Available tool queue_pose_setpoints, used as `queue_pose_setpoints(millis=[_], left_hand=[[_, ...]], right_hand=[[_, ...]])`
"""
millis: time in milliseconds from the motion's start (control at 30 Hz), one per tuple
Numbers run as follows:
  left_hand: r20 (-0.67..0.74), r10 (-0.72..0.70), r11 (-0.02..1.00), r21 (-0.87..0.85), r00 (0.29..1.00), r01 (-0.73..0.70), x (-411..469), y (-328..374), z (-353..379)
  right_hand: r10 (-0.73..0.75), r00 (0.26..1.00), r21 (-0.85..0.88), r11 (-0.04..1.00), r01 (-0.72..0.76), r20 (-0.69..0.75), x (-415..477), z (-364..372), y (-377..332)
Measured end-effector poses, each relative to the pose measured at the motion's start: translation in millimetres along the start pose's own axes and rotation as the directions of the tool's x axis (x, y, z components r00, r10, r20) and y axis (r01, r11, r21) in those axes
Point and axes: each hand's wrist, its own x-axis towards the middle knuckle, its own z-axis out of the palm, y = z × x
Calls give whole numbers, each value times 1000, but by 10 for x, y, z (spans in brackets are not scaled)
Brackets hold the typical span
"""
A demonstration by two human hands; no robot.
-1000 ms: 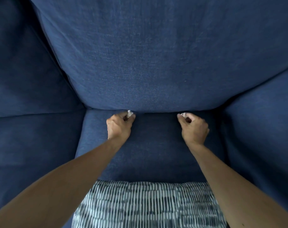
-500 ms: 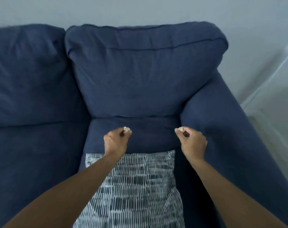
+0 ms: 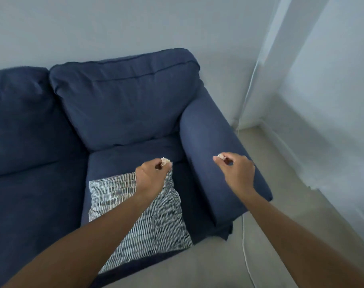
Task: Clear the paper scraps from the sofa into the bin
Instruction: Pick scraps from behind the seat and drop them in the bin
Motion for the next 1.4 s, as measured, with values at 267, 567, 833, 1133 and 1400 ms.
queue_pose_setpoints(millis=[267,567,833,1133,1400], left_hand=[[191,104,994,20,976,-110,-682,317,715],[564,116,971,108,818,-212,-1902,-73,1854],[748,120,949,108,653,-298,-2852,-516,2540],[840,130,905,118,528,-409,-3413,-922,3018],[871,139,831,156,471,-533,-3668,-939,3150]], right_hand=[[150,988,-68,986,-153,-45,-686,-609,893],[487,870,-128,861,-493,-75,-2370,-1009,2129],[687,726,-290,688,-665,-32,-3716,-1180,2862],[866,477,-416,493,-765,150,-4343,-1224,3327],[849,493,-406,525,-748,189,-4607,-1359,3492]])
